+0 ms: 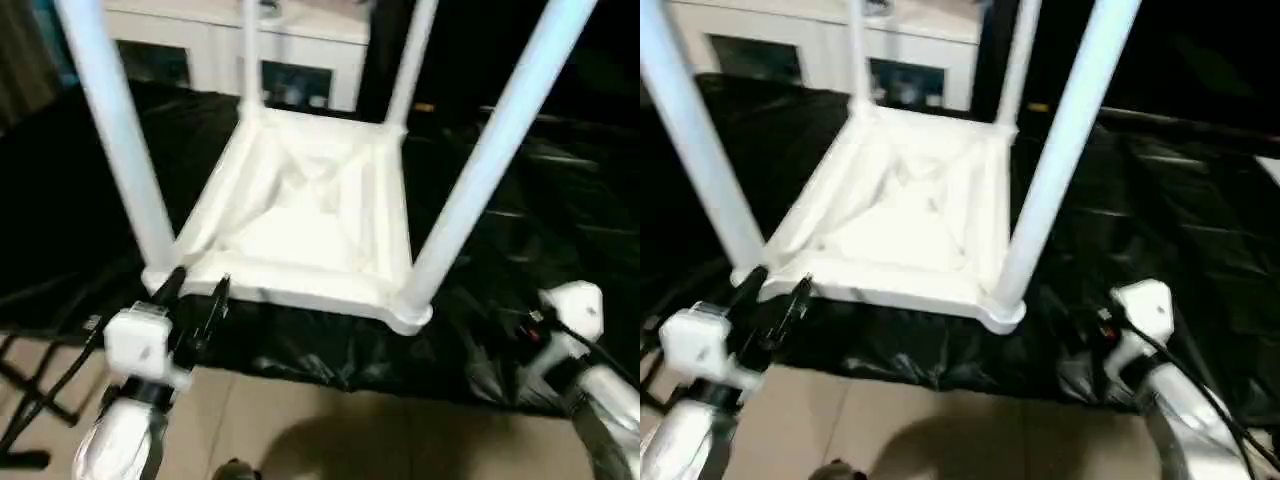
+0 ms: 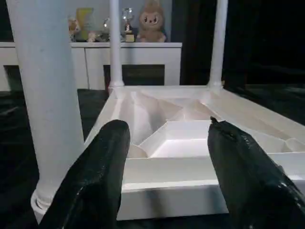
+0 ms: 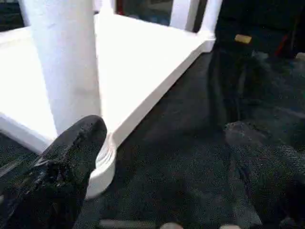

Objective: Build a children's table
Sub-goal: Rotate leg to tighten, then flip table

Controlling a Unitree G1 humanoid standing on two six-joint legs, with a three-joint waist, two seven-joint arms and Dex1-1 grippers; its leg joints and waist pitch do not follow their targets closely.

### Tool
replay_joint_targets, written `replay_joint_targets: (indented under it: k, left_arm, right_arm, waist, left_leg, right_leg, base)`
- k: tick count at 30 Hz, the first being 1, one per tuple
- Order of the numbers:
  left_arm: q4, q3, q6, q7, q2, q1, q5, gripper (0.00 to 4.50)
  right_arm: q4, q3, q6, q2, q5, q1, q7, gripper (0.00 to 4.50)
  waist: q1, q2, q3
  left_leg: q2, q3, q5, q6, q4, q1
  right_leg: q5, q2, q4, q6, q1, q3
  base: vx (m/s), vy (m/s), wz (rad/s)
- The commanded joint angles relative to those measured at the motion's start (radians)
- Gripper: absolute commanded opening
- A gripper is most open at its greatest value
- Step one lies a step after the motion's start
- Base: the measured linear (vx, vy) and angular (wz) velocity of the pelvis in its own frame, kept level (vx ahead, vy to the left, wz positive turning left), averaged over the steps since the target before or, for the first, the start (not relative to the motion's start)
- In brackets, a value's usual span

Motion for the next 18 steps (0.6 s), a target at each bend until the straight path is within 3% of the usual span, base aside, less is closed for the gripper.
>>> replay_joint_targets:
  k: [1, 4, 7, 8, 11, 13, 18]
  left_arm:
    - [-0.027, 0.001, -0.055, 0.035, -0.023, 0.03, 0.028, 3.3]
    - [-0.02, 0.039, -0.055, 0.103, -0.053, 0.039, 0.05, 3.55]
    - [0.007, 0.081, -0.024, 0.145, -0.058, 0.001, 0.049, 3.77]
    - [0.038, 0.116, -0.002, 0.181, -0.041, -0.038, 0.048, 3.86]
    - [0.065, 0.145, 0.009, 0.193, -0.017, -0.076, 0.024, 4.17]
    - [0.088, 0.145, 0.015, 0.169, 0.011, -0.095, 0.004, 4.22]
    - [0.212, 0.15, 0.033, 0.112, 0.102, -0.184, 0.014, 4.41]
  right_arm:
    - [-0.052, -0.008, 0.006, -0.018, 0.044, 0.007, 0.05, 4.5]
    - [-0.076, 0.019, 0.028, -0.028, 0.063, 0.009, 0.094, 4.5]
    - [-0.074, 0.048, 0.03, -0.031, 0.058, 0.002, 0.108, 4.5]
    - [-0.058, 0.072, 0.019, -0.031, 0.044, -0.01, 0.107, 4.5]
    - [-0.02, 0.093, 0.003, -0.019, 0.023, -0.043, 0.098, 4.5]
    - [0.019, 0.116, -0.01, -0.009, -0.004, -0.077, 0.094, 4.5]
    - [0.107, 0.179, -0.028, 0.042, -0.043, -0.173, 0.088, 4.5]
  waist:
    - [-0.011, 0.008, -0.033]
    - [-0.027, 0.004, -0.035]
    - [-0.03, 0.004, -0.037]
    - [-0.029, 0.0, -0.038]
    - [-0.026, 0.003, -0.044]
    - [-0.027, 0.002, -0.047]
    - [-0.027, 0.009, -0.052]
  left_leg:
    - [0.038, -0.025, -0.364, -0.039, -0.11, 0.013]
    - [0.038, -0.024, -0.356, -0.031, -0.106, 0.013]
    - [0.036, -0.018, -0.306, -0.02, -0.1, 0.016]
    - [0.035, -0.017, -0.295, -0.018, -0.098, 0.019]
    - [0.032, -0.018, -0.243, -0.014, -0.093, 0.02]
    - [0.032, -0.016, -0.205, -0.01, -0.09, 0.02]
    - [0.03, -0.015, -0.184, -0.017, -0.088, 0.026]
  right_leg:
    - [-0.191, -0.054, -0.099, -0.087, -0.001, 0.03]
    - [-0.172, -0.056, -0.102, -0.085, -0.002, 0.032]
    - [-0.122, -0.055, -0.102, -0.093, -0.006, 0.034]
    - [-0.108, -0.053, -0.1, -0.091, -0.008, 0.035]
    - [-0.05, -0.053, -0.092, -0.096, -0.006, 0.033]
    - [0.028, -0.049, -0.084, -0.109, -0.004, 0.031]
    - [0.086, -0.049, -0.074, -0.122, -0.005, 0.031]
  base:
    - [0.0, 0.0, 0.0]
    - [0.0, 0.0, 0.0]
    - [0.0, 0.0, 0.0]
    - [0.0, 0.0, 0.0]
    - [0.0, 0.0, 0.0]
    - [0.0, 0.0, 0.0]
    - [0.0, 0.0, 0.0]
